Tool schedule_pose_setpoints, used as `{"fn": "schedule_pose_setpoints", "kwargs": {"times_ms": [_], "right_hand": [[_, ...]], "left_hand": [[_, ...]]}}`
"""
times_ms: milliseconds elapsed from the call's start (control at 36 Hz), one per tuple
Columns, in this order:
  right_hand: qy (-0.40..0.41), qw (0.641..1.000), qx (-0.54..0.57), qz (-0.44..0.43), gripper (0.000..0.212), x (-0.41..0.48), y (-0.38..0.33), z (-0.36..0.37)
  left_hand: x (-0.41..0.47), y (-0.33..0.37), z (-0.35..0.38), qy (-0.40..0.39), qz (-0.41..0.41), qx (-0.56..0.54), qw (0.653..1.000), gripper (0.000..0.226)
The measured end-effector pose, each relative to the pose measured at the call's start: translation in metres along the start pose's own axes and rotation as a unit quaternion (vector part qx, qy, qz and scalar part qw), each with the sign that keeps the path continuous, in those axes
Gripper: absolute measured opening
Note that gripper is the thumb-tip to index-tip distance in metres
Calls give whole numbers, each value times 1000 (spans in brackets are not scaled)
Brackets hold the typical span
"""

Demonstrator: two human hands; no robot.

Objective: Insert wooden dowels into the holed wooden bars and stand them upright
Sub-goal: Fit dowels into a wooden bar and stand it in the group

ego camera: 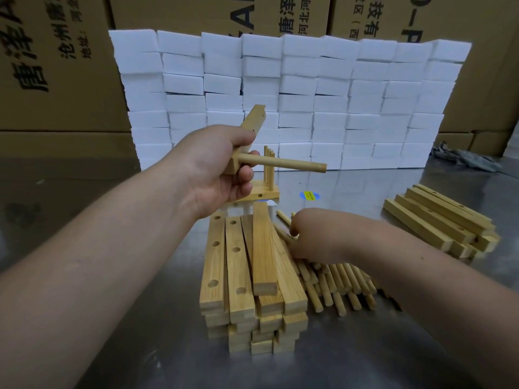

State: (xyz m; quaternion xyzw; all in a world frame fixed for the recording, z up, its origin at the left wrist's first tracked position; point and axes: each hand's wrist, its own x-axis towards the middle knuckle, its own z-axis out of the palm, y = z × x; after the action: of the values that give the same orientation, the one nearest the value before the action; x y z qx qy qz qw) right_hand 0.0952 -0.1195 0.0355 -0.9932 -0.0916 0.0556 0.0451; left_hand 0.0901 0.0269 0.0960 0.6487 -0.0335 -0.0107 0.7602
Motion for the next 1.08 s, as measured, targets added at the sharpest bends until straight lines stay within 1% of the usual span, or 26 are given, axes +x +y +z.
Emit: {"fn": "schedule_pose_setpoints", "kwargs": {"times_ms": [56, 194, 250, 306, 361, 389, 444, 500, 722, 778, 889, 972, 1083], "right_hand": [[29, 1000, 7, 3, 28, 1, 4, -3], [165, 984, 71, -1, 18, -1, 27, -35], [222, 965, 135, -27, 21, -5, 35, -48], [261, 933, 236, -67, 22, -11, 37, -56], [269, 896, 338, -105, 22, -17, 35, -59], [261, 883, 370, -123, 22, -19, 33, -60], [246, 871, 398, -153, 23, -22, 28, -59], [252, 866, 399, -165, 26, -23, 25, -57], [292, 862, 384, -158, 36, -23, 17, -51], [299, 863, 374, -159, 34, -23, 15, -50], [320, 862, 355, -169, 24, -21, 16, -49], [341, 860, 338, -172, 23, -21, 17, -48], [357, 867, 301, -175, 26, -20, 17, -49]], "left_hand": [[0, 1, 0, 2, 0, 0, 1000, 11], [0, 3, -2, 4, 1, -5, 1000, 8], [1, 3, -2, 4, 0, -6, 1000, 9], [1, 2, -1, 5, 1, -4, 1000, 10], [0, 2, -1, 7, 2, -4, 1000, 10], [0, 2, -1, 8, 3, -3, 1000, 9], [-1, 1, -1, 7, 5, 2, 1000, 10], [-2, 1, -2, 1, 9, 11, 1000, 11], [-2, -1, -1, -22, 27, 42, 999, 12], [-2, -1, -1, -27, 29, 48, 998, 15], [-1, 0, -3, -48, 28, 50, 997, 21], [-1, 0, -3, -54, 34, 66, 996, 19], [-1, 0, -2, -49, 50, 89, 994, 14]]}}
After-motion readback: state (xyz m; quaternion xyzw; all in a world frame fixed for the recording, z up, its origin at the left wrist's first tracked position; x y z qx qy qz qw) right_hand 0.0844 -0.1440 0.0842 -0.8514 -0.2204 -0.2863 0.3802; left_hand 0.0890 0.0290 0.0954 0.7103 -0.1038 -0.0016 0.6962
